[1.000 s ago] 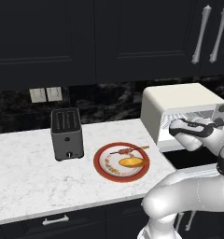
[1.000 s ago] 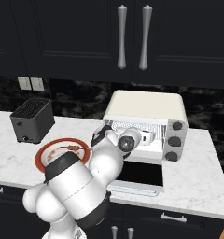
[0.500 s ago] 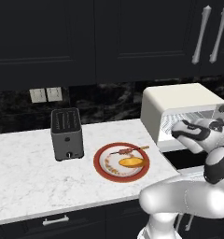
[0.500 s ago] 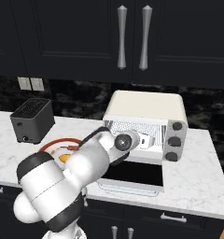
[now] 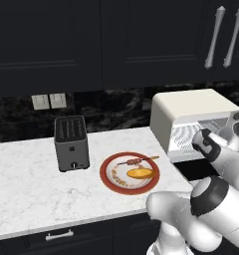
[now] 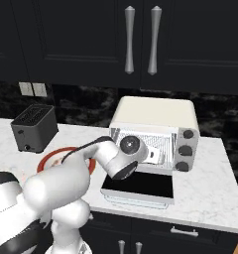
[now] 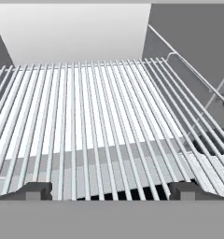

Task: Pick up the kebab skewer and baguette bread, and place them inside the toaster oven. Close the toaster oven door and start by setting the timer.

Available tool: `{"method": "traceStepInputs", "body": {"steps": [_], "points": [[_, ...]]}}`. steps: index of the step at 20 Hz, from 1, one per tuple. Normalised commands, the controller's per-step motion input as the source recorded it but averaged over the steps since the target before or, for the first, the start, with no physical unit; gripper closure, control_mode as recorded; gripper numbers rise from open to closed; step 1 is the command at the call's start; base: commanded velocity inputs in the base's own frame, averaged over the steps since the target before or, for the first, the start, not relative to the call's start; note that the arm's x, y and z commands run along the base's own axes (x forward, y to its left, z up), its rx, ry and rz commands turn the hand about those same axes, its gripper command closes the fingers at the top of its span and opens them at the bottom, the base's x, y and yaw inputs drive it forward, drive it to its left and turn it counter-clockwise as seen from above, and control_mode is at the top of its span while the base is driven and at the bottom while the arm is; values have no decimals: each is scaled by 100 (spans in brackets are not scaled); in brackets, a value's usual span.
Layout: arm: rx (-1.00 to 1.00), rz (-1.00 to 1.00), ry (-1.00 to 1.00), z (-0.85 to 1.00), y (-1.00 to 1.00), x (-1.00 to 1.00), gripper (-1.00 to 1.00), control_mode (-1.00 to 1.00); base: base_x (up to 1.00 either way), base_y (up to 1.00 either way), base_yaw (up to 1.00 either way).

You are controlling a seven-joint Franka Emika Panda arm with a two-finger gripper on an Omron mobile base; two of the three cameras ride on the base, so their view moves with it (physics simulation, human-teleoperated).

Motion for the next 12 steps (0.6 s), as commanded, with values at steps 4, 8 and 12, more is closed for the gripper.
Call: {"method": "traceStepInputs", "body": {"steps": [4,8,12], "points": [[0,10,30,-80,0,-94,-100,-100,0,0,0],[0,11,32,-81,0,-94,-100,-100,0,0,0],[0,13,33,-78,0,-91,-100,-100,0,0,0]]}}
